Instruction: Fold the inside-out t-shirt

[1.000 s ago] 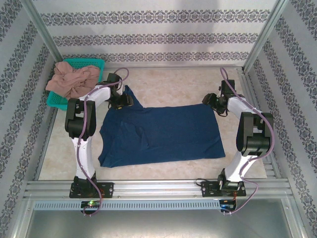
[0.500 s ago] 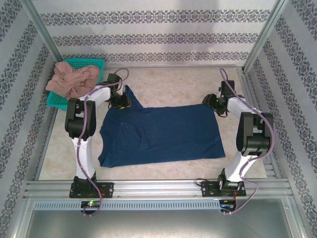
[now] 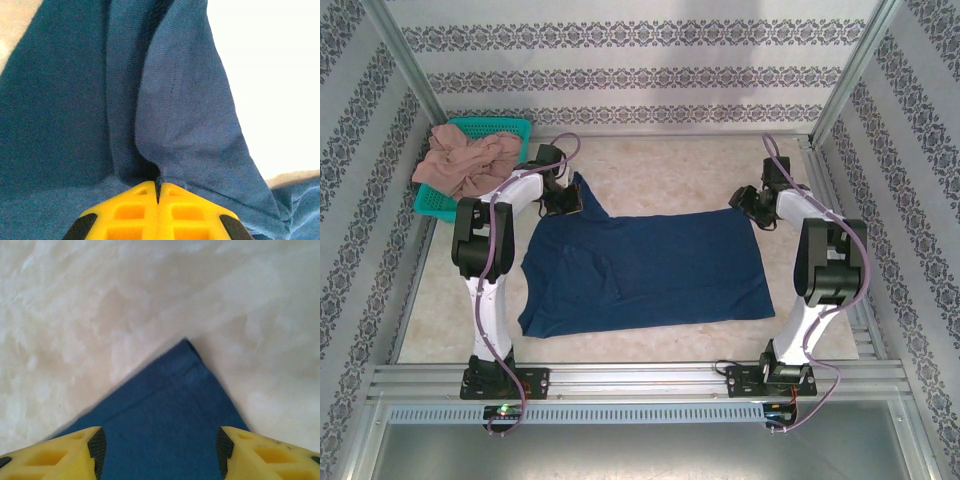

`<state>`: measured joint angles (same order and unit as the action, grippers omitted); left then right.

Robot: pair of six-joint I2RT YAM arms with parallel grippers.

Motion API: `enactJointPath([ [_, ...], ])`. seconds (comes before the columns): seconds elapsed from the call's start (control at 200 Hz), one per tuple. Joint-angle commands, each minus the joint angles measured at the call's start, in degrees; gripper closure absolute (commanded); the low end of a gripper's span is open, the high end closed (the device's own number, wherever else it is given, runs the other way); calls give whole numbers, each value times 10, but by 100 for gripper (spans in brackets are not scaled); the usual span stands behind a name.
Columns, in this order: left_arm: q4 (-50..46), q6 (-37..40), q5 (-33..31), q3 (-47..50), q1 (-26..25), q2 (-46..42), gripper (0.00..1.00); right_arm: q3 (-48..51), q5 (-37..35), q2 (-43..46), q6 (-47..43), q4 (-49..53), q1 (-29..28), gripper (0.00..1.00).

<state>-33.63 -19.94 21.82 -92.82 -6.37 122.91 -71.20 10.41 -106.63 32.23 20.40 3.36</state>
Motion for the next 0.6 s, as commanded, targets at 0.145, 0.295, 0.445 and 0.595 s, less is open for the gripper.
enactJointPath([
  [0.145, 23, -6, 19, 0, -5, -17, 100, -108, -107, -89, 42, 82, -27, 42],
  [0.295, 30, -10, 25, 5, -6, -23, 100, -151, -152, -123, 36, 116, -33, 43],
  [0.445, 37, -10, 32, 9, -6, -27, 100, -172, -172, -145, 31, 130, -39, 45],
  [0.595, 43, -9, 33, 20, -6, -32, 100, -196, -172, -172, 24, 143, -43, 53],
])
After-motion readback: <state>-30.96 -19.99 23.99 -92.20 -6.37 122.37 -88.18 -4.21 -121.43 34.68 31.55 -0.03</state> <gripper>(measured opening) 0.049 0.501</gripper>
